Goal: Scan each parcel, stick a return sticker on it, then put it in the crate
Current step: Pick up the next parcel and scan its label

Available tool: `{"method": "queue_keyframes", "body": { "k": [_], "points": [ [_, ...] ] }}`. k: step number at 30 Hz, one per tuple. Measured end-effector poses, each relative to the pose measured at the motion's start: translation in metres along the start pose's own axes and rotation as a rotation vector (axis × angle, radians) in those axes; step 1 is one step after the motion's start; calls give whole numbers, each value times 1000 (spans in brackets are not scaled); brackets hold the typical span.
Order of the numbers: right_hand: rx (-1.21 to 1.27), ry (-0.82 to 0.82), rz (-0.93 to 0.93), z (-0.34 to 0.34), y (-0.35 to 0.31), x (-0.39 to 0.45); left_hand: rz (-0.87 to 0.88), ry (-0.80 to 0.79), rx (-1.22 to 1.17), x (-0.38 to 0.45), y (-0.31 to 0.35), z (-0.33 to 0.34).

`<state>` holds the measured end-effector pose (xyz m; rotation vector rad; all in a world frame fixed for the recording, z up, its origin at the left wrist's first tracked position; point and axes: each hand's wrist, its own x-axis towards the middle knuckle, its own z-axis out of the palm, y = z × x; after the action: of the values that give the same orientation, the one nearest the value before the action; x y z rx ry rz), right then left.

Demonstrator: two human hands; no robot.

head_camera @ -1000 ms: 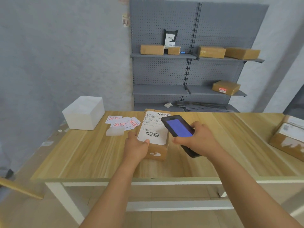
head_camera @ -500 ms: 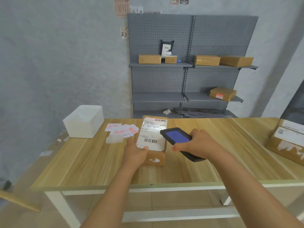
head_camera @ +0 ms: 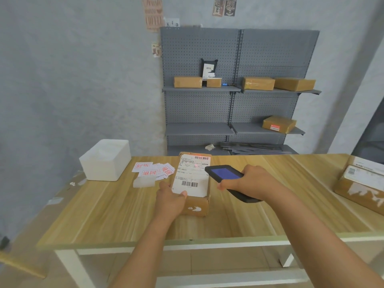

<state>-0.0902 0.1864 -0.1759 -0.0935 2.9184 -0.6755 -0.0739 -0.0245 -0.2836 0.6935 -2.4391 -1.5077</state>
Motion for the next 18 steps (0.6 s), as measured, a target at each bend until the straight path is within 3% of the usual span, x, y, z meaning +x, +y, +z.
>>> {"method": "queue_keyframes", "body": {
  "k": [18],
  "points": [
    [-146, -264, -61, 9, -13, -12, 3, -16, 8, 4, -3, 2]
  ]
}}
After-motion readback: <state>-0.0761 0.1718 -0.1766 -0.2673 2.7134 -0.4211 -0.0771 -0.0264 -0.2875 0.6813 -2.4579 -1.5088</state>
